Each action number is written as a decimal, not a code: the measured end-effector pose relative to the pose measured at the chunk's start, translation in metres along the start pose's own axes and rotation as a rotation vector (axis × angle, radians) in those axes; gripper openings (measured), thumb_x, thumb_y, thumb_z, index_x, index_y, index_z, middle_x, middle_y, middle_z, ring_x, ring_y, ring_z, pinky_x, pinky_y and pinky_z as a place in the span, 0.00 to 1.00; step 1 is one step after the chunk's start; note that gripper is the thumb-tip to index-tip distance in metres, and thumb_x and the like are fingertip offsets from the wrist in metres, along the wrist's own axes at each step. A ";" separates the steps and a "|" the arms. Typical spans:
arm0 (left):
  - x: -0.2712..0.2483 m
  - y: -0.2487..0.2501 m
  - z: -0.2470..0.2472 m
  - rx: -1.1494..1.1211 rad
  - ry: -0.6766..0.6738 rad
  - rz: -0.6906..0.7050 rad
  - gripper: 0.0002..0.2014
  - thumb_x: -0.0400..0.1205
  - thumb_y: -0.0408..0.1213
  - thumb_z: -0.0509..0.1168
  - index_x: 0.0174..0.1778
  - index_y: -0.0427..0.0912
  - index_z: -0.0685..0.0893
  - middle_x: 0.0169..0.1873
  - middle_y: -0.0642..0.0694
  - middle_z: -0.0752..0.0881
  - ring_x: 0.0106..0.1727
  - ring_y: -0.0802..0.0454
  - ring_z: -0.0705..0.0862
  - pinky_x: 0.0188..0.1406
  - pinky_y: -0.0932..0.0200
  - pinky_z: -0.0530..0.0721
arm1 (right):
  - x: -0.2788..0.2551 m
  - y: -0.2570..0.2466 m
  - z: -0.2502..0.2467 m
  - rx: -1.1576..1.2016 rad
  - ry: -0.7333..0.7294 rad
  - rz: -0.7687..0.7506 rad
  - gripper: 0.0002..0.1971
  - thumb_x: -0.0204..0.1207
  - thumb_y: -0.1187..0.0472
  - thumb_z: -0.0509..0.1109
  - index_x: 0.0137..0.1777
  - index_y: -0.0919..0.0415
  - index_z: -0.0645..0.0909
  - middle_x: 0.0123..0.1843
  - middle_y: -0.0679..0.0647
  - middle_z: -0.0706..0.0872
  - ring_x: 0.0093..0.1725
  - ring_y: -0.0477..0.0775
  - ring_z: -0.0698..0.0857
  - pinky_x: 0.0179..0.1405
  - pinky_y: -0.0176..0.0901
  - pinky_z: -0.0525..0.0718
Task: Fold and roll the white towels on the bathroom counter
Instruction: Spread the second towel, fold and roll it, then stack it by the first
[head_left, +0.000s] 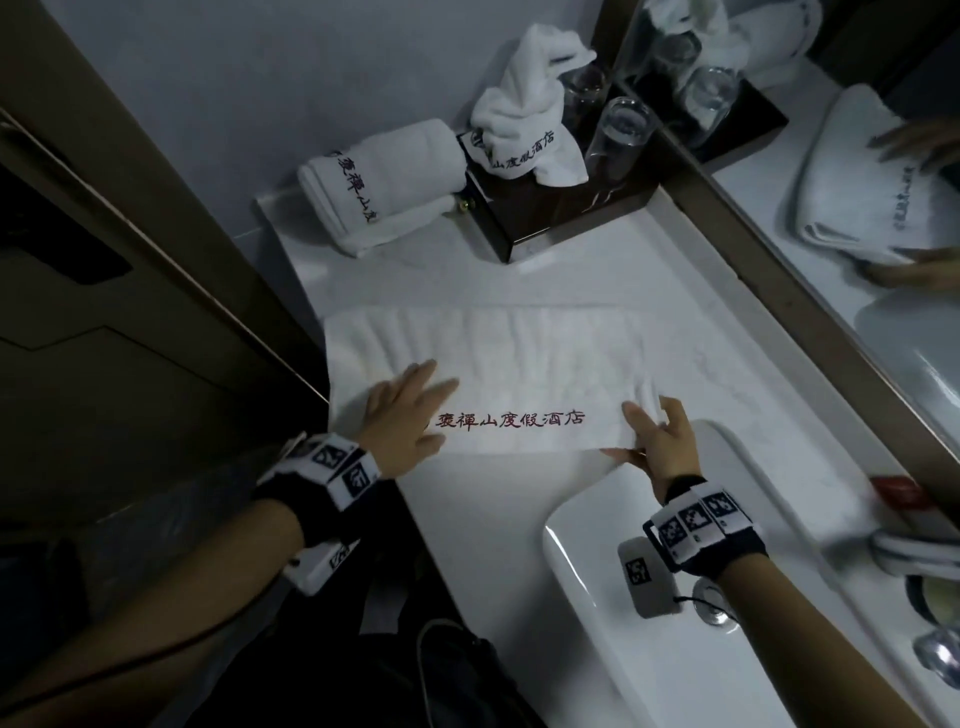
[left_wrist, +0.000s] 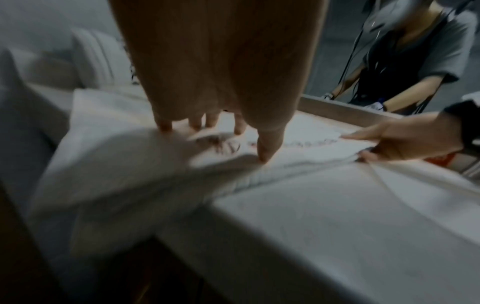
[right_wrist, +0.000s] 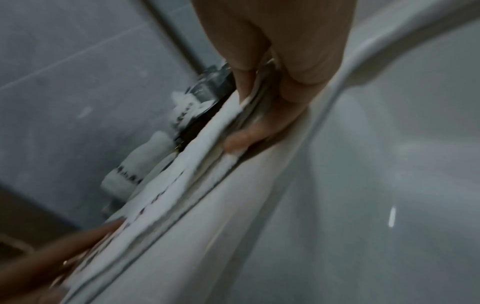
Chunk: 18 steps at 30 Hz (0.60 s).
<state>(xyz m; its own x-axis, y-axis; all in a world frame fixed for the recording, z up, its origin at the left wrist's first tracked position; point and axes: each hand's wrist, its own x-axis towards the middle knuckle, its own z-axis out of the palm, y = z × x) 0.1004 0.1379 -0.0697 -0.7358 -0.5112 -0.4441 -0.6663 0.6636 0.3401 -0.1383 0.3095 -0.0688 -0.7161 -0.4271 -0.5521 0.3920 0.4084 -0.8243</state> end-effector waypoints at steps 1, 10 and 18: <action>-0.003 -0.005 0.010 0.006 -0.015 0.019 0.33 0.83 0.47 0.57 0.80 0.57 0.47 0.82 0.50 0.38 0.83 0.50 0.38 0.81 0.44 0.42 | 0.003 0.005 -0.005 -0.019 0.023 0.022 0.17 0.77 0.63 0.69 0.64 0.62 0.72 0.64 0.69 0.78 0.54 0.63 0.82 0.27 0.44 0.90; -0.008 -0.050 0.008 -0.850 0.372 -0.651 0.45 0.73 0.40 0.73 0.78 0.39 0.50 0.78 0.33 0.57 0.76 0.36 0.62 0.74 0.38 0.66 | 0.024 -0.001 0.001 -0.701 0.242 -0.109 0.18 0.78 0.56 0.65 0.62 0.66 0.72 0.58 0.68 0.81 0.55 0.65 0.78 0.46 0.49 0.72; -0.021 -0.055 -0.016 -1.308 0.245 -0.477 0.28 0.70 0.24 0.73 0.66 0.36 0.74 0.62 0.41 0.81 0.58 0.47 0.81 0.56 0.52 0.79 | 0.002 -0.026 0.083 -1.111 -0.013 -0.401 0.15 0.79 0.59 0.65 0.62 0.67 0.75 0.62 0.66 0.77 0.61 0.60 0.76 0.62 0.50 0.71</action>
<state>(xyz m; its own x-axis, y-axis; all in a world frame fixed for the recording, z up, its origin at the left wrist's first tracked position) 0.1505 0.1031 -0.0664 -0.3236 -0.7095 -0.6260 -0.3832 -0.5066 0.7723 -0.1020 0.2316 -0.0586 -0.6655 -0.6898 -0.2851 -0.5813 0.7186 -0.3818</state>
